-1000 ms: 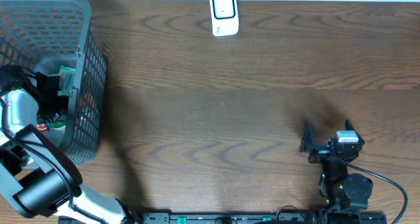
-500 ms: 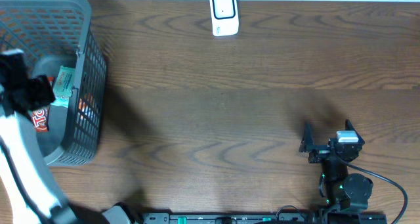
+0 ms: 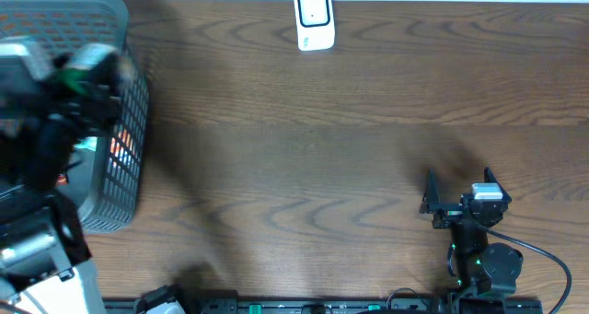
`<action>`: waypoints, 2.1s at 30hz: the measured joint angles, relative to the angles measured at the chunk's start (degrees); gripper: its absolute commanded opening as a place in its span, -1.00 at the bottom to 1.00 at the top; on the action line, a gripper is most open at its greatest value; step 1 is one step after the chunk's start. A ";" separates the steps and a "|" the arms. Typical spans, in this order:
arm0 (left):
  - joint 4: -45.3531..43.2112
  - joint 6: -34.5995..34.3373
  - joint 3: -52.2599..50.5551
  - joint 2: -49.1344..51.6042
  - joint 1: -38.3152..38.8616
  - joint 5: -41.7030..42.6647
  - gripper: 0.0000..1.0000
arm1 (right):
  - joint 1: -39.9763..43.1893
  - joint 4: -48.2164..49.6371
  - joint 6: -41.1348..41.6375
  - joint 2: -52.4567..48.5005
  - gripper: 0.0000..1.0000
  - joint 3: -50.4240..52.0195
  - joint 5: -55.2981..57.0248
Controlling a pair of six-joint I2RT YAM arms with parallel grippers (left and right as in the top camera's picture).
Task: Scan the item barcode
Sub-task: 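Lift the jar out and carry it under the white scanner, then set the jar on the table and return the left gripper to the basket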
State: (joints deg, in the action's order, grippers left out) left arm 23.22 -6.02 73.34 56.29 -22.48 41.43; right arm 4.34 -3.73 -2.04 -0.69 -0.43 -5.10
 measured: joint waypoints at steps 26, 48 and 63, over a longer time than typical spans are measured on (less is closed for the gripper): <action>3.32 -4.74 -0.81 44.37 56.39 -31.78 0.11 | 0.00 0.00 0.00 0.00 0.99 0.00 0.00; 3.26 -6.16 -0.26 54.84 62.88 -42.66 0.96 | 0.00 0.02 0.00 0.00 0.99 0.02 0.00; 12.46 5.29 10.10 16.57 62.88 -45.24 0.96 | 0.00 0.02 0.00 0.00 0.99 0.02 0.00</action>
State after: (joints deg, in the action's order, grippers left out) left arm 35.68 -0.73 83.44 72.86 40.40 -3.81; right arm 4.34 -3.70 -2.04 -0.69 -0.40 -5.10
